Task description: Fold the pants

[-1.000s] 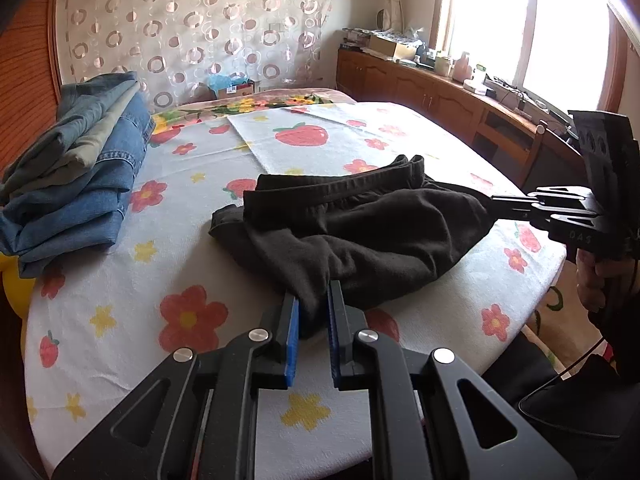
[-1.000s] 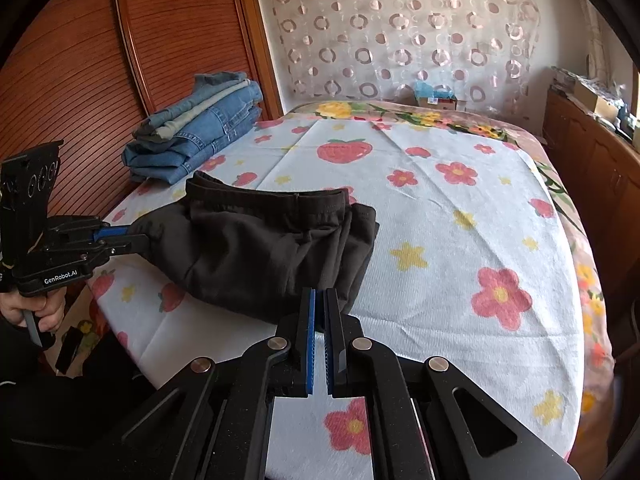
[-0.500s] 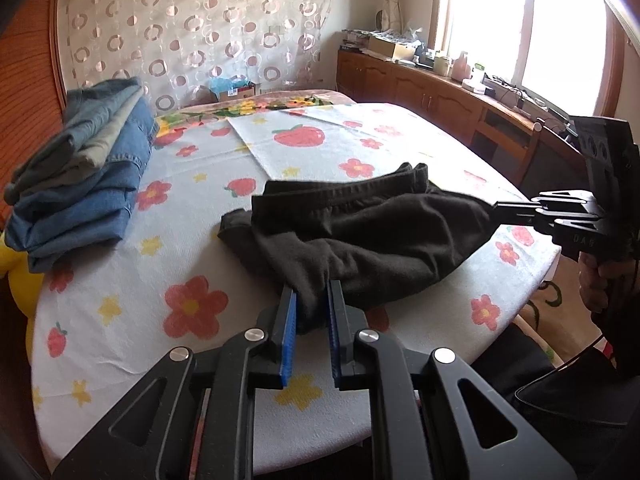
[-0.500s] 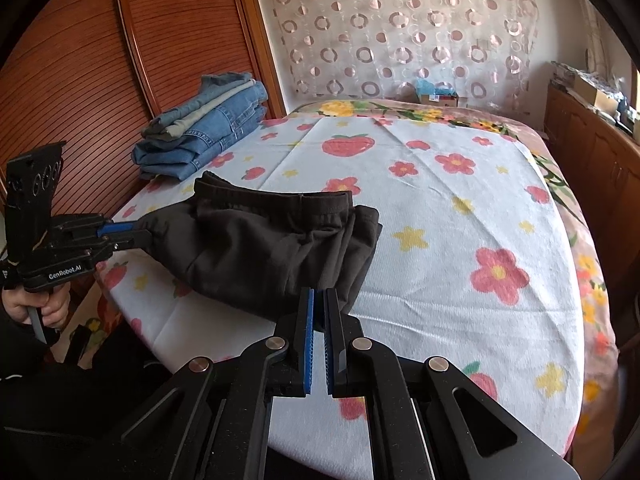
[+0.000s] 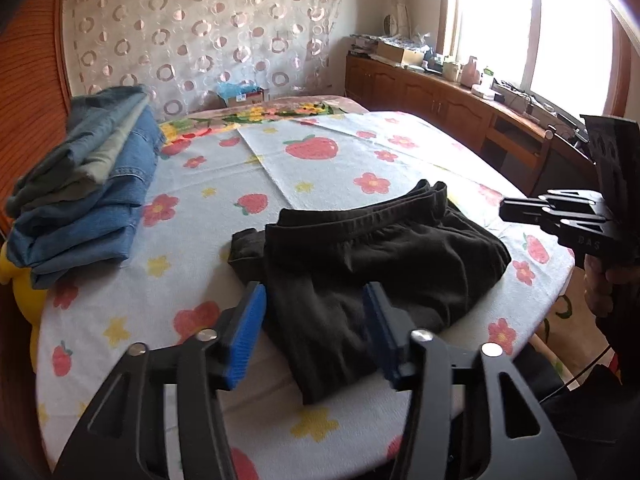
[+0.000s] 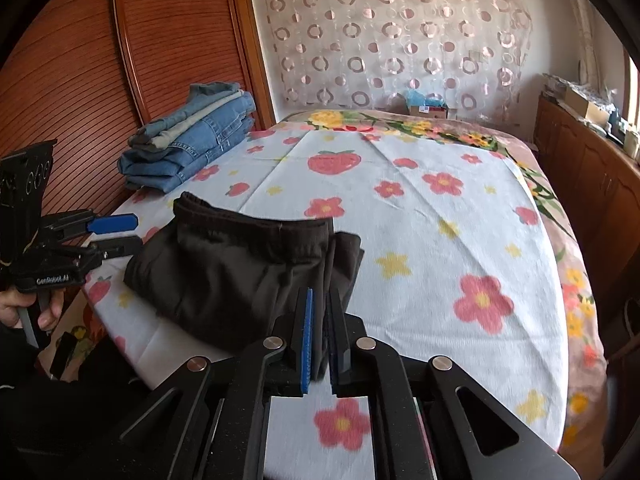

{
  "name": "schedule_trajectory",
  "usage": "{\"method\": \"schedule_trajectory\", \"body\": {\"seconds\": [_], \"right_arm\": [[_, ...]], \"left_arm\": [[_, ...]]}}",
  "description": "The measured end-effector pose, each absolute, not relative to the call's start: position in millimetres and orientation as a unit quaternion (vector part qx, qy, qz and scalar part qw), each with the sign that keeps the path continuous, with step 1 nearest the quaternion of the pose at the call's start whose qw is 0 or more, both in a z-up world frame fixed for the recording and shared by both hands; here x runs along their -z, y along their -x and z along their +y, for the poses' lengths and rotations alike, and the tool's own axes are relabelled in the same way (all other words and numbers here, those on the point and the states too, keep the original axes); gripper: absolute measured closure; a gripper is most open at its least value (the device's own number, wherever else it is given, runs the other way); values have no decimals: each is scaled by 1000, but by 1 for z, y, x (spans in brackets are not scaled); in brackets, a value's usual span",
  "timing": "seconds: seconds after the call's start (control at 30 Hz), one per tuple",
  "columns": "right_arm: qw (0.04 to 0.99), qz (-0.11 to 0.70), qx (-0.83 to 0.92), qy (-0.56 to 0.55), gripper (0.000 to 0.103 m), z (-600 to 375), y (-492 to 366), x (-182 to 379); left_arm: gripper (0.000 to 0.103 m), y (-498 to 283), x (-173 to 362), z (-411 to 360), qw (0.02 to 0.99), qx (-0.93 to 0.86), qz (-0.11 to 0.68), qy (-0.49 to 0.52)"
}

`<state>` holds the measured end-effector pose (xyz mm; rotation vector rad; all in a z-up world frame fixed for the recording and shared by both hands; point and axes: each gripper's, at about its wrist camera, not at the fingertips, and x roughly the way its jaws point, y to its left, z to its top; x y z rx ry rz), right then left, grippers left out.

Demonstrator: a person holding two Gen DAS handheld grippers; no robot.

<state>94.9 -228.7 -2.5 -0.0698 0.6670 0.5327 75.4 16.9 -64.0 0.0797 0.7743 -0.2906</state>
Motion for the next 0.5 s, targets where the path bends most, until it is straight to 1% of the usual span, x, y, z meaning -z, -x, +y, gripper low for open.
{"method": "schedule_trajectory", "body": {"seconds": [0.03, 0.1, 0.13, 0.2, 0.27, 0.5], "right_arm": [[909, 324, -259, 36, 93, -226, -99, 3], [909, 323, -262, 39, 84, -221, -108, 5], [908, 323, -264, 40, 82, -218, -112, 7], [906, 325, -268, 41, 74, -214, -120, 9], [905, 327, -271, 43, 70, -210, -129, 12], [894, 346, -281, 52, 69, -198, -155, 20]], "left_arm": [[31, -79, 66, 17, 915, 139, 378, -36], [27, -86, 69, 19, 914, 139, 381, -28], [27, -90, 71, 20, 913, 135, 384, -26], [27, -98, 73, 22, 913, 129, 386, -22], [27, -105, 75, 23, 913, 124, 389, -22], [27, -129, 82, 24, 906, 119, 406, -25]]}}
